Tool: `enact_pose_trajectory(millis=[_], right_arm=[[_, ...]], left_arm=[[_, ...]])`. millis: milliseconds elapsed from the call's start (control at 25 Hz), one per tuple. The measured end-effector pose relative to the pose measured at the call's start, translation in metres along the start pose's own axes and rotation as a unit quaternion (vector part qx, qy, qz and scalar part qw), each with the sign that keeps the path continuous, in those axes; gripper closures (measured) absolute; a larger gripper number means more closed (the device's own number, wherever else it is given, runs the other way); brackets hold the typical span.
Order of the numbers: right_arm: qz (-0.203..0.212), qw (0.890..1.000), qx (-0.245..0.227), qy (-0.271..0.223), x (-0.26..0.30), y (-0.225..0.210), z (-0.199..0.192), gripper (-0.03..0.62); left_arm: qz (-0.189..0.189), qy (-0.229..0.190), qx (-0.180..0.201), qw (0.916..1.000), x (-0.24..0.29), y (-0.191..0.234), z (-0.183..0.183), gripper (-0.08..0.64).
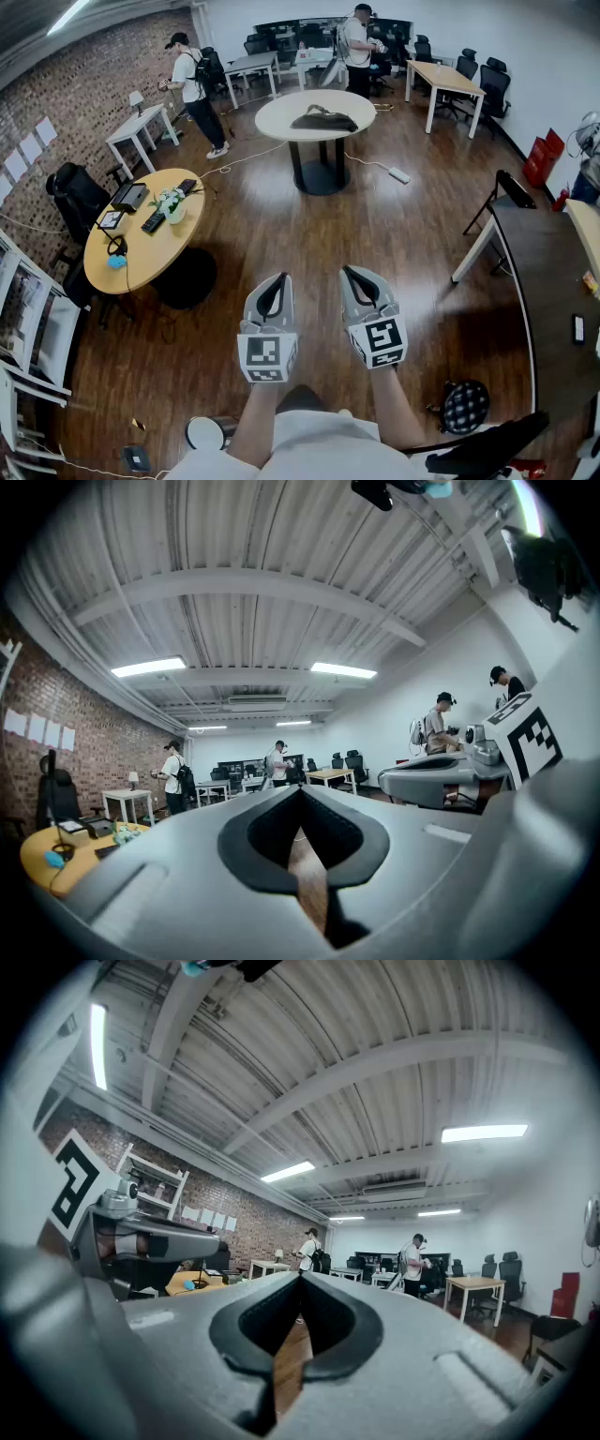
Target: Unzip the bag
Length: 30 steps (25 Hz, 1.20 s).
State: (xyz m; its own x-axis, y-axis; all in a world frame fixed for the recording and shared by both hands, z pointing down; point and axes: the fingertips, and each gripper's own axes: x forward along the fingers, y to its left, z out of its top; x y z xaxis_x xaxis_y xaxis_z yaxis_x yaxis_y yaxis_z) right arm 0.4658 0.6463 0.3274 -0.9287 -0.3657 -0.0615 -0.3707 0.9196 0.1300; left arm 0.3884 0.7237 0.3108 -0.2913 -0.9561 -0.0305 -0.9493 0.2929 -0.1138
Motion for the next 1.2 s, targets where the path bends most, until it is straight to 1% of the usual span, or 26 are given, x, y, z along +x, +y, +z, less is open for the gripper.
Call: enact_pose_trajectory(millis=[120,240,360,440,560,680,800,960,1080,1200], right_arm=[[0.005,1.0,-0.003,0.012,0.023,-0.012,-0.011,0.601],[0.003,1.0,-0.021,0.003,0.053,-0.018,-0.012,0.601],[0.006,0.999,-0.042,0.013,0.088,-0.03,-0.013,0.601],[-0.003,0.998,-0.055,0.014,0.108,-0.042,-0.01,0.601],[-0.039,0.998,-0.053,0.008,0.147,-0.065,-0.006,0.601],[-0.062,0.996,-0.056,0.012,0.193,-0.077,-0.006,0.601],[-0.077,0.995,-0.058,0.02,0.236,-0.081,-0.013,0.601],[-0.078,0.995,-0.049,0.043,0.274,-0.085,-0.031,0.601],[-0.086,0.994,-0.033,0.057,0.296,-0.1,-0.043,0.601],[-0.088,0.994,-0.027,0.055,0.329,-0.123,-0.05,0.601]], left_arm=[[0.009,0.01,-0.007,0.9999,0.026,0.013,-0.017,0.543],[0.019,0.009,-0.001,0.9998,0.06,0.035,-0.032,0.543],[0.026,0.013,0.009,0.9995,0.11,0.058,-0.033,0.545],[0.017,0.008,0.012,0.9998,0.137,0.067,-0.025,0.545],[-0.005,-0.013,0.02,0.9997,0.173,0.086,-0.015,0.545],[-0.022,-0.023,0.016,0.9994,0.201,0.114,-0.012,0.545],[-0.034,-0.024,0.004,0.9991,0.228,0.141,-0.02,0.545],[-0.029,-0.018,-0.013,0.9993,0.259,0.168,-0.04,0.543],[-0.041,-0.006,-0.026,0.9988,0.287,0.178,-0.056,0.543],[-0.04,-0.001,-0.031,0.9987,0.321,0.193,-0.064,0.543]])
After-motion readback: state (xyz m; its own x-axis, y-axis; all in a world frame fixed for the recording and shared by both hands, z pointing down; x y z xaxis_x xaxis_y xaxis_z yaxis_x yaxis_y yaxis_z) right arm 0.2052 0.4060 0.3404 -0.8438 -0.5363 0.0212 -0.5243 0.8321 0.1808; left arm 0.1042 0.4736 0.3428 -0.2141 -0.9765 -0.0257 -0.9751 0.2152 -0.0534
